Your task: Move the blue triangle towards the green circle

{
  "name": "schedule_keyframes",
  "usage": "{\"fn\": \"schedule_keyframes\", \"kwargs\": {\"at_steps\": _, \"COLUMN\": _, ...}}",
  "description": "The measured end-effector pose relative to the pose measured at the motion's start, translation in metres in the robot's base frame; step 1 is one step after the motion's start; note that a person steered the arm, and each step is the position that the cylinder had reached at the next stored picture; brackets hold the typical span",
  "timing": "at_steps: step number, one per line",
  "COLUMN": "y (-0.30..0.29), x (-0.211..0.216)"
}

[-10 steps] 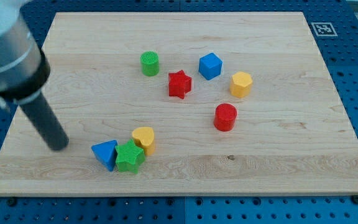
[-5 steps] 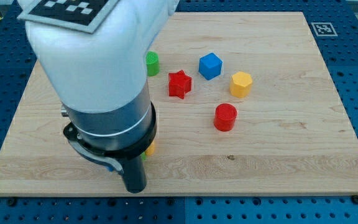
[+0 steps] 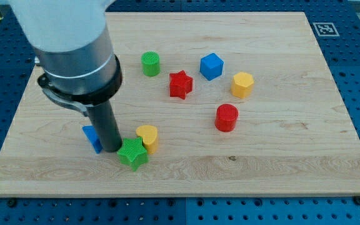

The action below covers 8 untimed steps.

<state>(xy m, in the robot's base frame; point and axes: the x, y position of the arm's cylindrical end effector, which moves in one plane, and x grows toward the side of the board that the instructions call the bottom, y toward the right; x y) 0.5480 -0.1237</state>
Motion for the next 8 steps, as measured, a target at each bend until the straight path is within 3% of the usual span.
{"fn": "schedule_keyframes", "kwargs": {"at_steps": 2, "y": -0.034, "x": 0.032}}
{"fn": "schedule_keyframes", "kwargs": {"at_steps": 3, "y": -0.07, "x": 0.017}}
{"fn": "schedule_keyframes", "kwargs": {"at_steps": 6, "y": 0.022, "x": -0.028}}
{"fn": "schedule_keyframes", "kwargs": {"at_steps": 8, "y": 0.026, "x": -0.035}}
